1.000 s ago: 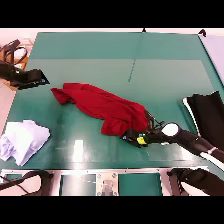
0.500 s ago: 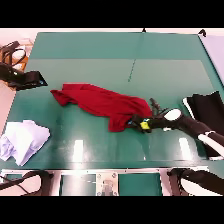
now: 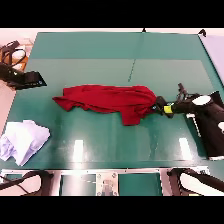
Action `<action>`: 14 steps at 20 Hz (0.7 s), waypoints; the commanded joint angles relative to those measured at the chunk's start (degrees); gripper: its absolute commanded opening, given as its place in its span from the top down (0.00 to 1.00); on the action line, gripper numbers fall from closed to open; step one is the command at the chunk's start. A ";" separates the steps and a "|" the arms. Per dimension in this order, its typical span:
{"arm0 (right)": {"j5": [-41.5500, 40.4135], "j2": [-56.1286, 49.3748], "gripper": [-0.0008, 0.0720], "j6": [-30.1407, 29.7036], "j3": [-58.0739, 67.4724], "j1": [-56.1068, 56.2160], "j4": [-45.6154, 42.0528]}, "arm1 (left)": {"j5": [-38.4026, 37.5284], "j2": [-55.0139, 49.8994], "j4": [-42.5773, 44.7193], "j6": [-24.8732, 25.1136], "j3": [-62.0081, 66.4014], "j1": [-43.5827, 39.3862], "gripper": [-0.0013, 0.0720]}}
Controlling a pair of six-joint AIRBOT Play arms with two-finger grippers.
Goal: Fold the shirts.
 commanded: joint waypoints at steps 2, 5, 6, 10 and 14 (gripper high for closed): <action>8.92 0.09 0.96 -2.25 7.56 -4.37 -3.54 | 2.97 -1.27 1.99 0.22 -3.87 0.07 0.03; 9.86 0.04 0.96 -2.23 8.59 -4.28 -4.26 | 10.64 -4.39 1.51 0.24 -12.74 0.09 0.03; 9.88 0.04 0.96 -2.25 8.59 -4.28 -4.28 | 13.38 -6.05 1.07 0.24 -14.27 0.07 0.03; 9.77 0.04 0.96 -2.27 8.59 -4.31 -4.31 | 19.87 -14.51 -12.96 7.39 -14.86 0.07 0.03; 9.77 0.04 0.96 -2.45 8.59 -4.31 -4.28 | 24.87 -17.94 -19.78 12.94 -14.86 0.07 0.10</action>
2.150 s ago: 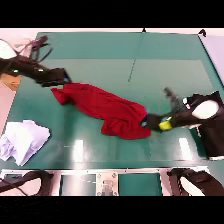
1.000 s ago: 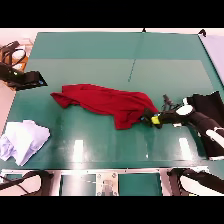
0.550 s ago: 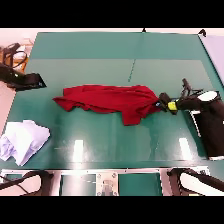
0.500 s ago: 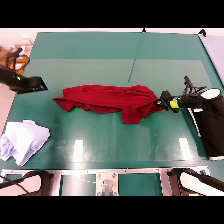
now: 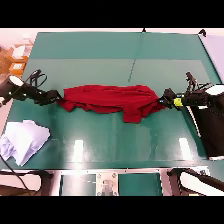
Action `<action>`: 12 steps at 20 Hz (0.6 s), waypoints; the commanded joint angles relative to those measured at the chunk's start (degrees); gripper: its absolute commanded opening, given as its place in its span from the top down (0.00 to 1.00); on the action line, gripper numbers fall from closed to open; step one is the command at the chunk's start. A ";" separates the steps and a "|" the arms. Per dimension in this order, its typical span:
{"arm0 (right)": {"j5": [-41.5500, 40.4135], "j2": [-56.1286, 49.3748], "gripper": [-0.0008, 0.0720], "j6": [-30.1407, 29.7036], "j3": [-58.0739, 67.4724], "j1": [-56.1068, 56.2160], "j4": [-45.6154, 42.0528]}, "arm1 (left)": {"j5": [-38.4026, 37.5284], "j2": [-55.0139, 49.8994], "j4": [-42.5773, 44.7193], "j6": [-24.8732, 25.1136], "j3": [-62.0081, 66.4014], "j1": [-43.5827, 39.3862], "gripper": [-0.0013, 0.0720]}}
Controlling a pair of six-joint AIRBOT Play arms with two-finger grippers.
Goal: Fold the shirts.
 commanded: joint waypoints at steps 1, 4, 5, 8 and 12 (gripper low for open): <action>0.20 0.00 0.96 -0.11 0.13 -0.02 -0.02 | 4.39 -3.56 -7.34 6.03 -0.48 -0.15 0.16; 0.20 0.00 0.96 -0.13 0.13 0.00 -0.02 | 5.79 -3.80 -10.32 7.78 -0.46 -0.28 0.47; 0.22 0.00 0.96 -0.13 0.13 0.00 0.00 | 6.21 -3.80 -12.00 9.35 -0.48 -0.28 0.89; 0.28 0.02 0.96 -0.33 0.33 -0.02 0.00 | 2.91 -3.45 -15.34 11.80 0.48 -0.28 0.96; 6.58 0.07 0.96 -1.16 11.21 -0.04 0.44 | -5.31 5.09 -16.65 10.82 8.59 -0.28 0.96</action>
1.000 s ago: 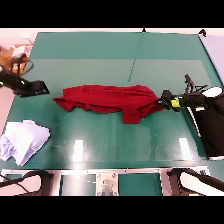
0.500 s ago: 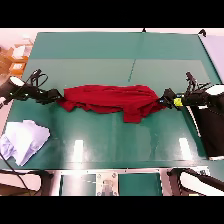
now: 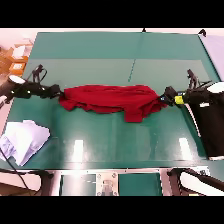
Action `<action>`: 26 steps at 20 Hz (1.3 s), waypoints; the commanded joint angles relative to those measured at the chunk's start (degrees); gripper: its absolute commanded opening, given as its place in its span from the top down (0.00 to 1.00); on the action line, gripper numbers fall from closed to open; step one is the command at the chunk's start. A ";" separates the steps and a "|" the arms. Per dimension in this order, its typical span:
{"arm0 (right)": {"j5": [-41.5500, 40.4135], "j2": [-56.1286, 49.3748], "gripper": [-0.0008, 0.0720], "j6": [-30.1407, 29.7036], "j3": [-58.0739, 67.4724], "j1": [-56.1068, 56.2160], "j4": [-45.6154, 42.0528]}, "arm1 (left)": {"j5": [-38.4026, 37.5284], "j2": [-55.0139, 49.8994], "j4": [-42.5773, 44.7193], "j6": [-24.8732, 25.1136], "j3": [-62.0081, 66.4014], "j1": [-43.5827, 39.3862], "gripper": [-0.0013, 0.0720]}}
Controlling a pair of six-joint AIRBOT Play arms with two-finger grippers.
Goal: Fold the shirts.
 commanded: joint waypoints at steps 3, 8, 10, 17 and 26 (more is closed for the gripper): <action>11.28 0.50 0.96 -0.63 26.86 -0.13 0.42 | -4.33 18.14 -6.69 -0.22 15.56 0.07 0.96; 13.97 4.79 0.96 0.68 60.54 -5.22 0.42 | 3.34 40.41 -6.84 -2.93 33.31 0.07 0.96; 12.74 8.81 0.96 0.68 67.23 -9.16 0.44 | 3.72 46.51 -6.43 -3.76 37.81 0.07 0.96; 2.27 23.91 0.96 0.24 67.41 -15.78 -6.60 | -0.68 53.77 10.97 -17.57 45.94 0.07 0.96; 2.78 20.63 0.96 -5.46 44.41 -14.75 7.89 | -22.47 34.84 17.38 -20.92 45.31 0.07 0.95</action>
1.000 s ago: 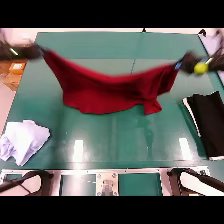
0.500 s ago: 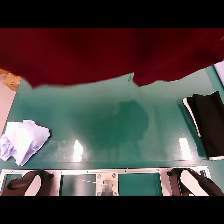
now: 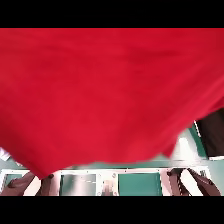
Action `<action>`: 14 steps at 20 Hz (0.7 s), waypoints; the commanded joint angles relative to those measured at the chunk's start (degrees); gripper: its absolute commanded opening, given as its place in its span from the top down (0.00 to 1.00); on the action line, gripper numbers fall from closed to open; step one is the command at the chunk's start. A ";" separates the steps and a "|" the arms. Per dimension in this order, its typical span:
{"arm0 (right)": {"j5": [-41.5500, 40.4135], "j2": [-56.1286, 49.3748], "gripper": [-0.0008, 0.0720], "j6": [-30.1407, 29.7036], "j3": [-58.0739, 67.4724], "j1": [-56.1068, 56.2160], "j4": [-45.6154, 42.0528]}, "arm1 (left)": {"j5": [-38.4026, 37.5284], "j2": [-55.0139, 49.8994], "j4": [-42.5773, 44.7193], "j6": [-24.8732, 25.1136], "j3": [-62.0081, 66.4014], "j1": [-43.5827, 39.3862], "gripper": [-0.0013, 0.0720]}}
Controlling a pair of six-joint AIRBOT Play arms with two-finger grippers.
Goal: Fold the shirts.
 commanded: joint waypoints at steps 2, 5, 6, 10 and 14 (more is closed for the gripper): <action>-1.40 -5.70 0.96 -6.27 -18.47 4.13 7.56 | -8.96 -15.76 -10.29 4.74 -4.15 0.04 0.95; -7.48 -15.34 0.96 -10.54 -30.27 10.01 7.43 | -4.90 -27.08 -13.97 9.75 -14.86 0.04 0.96; -10.88 -19.91 0.96 -10.80 -33.20 11.50 7.43 | -2.12 -31.26 -13.97 11.21 -18.49 0.04 0.95; -16.15 -41.31 0.96 -10.73 -33.09 12.13 10.75 | 6.54 -48.63 -14.95 13.07 -23.52 -1.03 0.95; -14.97 -57.81 0.96 -9.38 -22.56 10.01 16.87 | 16.09 -57.24 -15.91 13.68 -22.34 -3.69 0.95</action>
